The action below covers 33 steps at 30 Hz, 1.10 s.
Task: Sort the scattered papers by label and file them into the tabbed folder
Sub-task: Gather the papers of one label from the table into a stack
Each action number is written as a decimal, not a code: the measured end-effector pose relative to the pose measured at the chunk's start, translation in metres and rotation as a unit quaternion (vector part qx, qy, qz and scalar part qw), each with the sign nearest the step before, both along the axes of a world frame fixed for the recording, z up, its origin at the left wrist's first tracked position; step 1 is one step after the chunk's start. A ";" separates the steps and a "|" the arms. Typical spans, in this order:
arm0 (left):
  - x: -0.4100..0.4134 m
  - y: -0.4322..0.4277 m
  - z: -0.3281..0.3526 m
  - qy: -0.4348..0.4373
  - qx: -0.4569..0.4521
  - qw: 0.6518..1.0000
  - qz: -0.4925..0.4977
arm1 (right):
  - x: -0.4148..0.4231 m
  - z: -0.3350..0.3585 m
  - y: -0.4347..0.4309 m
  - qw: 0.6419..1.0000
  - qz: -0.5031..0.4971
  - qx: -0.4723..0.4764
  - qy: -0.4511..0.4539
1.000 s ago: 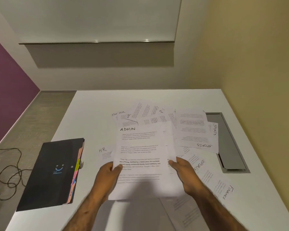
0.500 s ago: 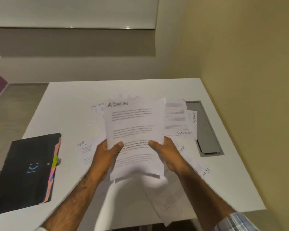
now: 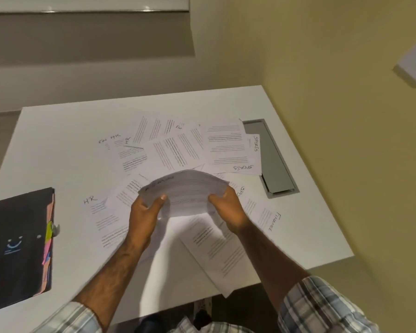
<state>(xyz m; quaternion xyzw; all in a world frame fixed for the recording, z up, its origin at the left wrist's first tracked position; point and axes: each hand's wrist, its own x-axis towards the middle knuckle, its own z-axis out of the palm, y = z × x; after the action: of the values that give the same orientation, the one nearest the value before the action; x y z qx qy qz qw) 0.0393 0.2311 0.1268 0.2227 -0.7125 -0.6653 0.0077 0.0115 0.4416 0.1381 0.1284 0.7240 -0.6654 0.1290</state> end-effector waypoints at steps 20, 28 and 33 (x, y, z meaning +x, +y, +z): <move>0.016 0.004 -0.030 -0.042 -0.061 0.995 -0.067 | 0.035 -0.027 -0.012 0.983 -0.055 0.150 0.087; 0.010 0.026 -0.020 -0.032 -0.057 0.994 -0.082 | 0.038 -0.036 0.000 0.979 -0.110 0.170 0.002; 0.002 0.015 -0.018 -0.022 -0.062 0.991 -0.115 | 0.020 -0.046 0.010 0.979 -0.096 0.178 0.007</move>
<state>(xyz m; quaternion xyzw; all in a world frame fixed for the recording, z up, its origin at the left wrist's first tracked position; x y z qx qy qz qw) 0.0411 0.2464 0.1089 0.1529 -0.7729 -0.6117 -0.0707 0.0317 0.4516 0.0918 0.2131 0.8161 -0.5361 0.0345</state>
